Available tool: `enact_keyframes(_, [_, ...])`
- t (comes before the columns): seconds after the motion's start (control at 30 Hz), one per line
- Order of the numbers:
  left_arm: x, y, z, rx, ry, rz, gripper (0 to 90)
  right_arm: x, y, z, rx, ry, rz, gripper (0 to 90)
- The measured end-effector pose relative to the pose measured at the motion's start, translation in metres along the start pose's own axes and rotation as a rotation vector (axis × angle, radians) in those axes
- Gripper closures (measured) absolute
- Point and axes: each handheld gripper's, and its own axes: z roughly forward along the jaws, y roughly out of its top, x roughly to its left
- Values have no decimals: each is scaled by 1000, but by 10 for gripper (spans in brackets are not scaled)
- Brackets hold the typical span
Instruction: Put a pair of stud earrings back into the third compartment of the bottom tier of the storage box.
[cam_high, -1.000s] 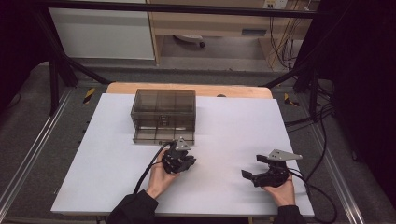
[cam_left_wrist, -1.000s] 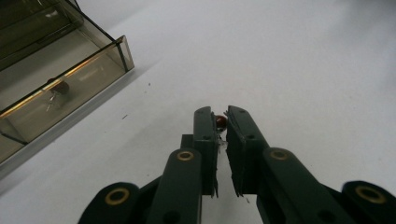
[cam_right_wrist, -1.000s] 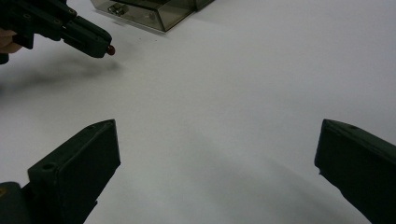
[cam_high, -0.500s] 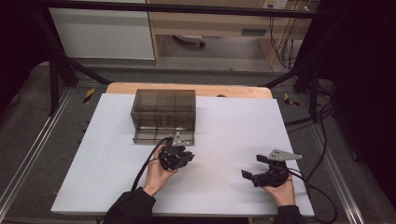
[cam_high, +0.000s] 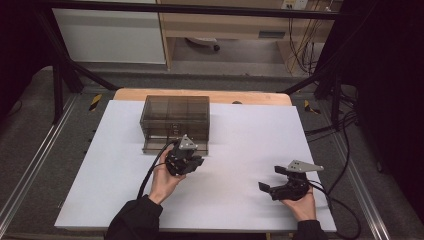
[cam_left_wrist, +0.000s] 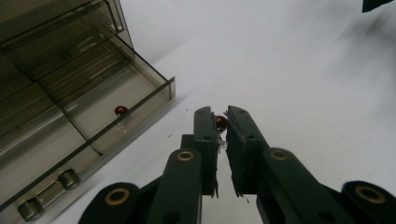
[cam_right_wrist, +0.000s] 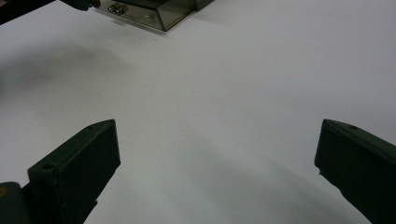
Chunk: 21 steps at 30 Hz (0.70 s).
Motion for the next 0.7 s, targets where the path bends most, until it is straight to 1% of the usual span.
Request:
enact_keyframes(0.13, [4, 3, -3, -10, 0, -10, 822, 0, 0, 0, 1, -1, -4, 7])
enact_keyframes(0.23, [7, 6, -4, -8, 9, -11, 822, 0, 0, 0, 1, 0, 0, 7])
enact_keyframes(0.37, [11, 9, -6, -11, 16, -21, 822, 0, 0, 0, 1, -1, -4, 7])
enact_keyframes(0.53, [17, 11, -5, -13, 18, -39, 822, 0, 0, 0, 1, -1, -2, 7])
enact_keyframes(0.7, [24, 14, -2, -5, 32, -53, 822, 0, 0, 0, 1, -1, 0, 7])
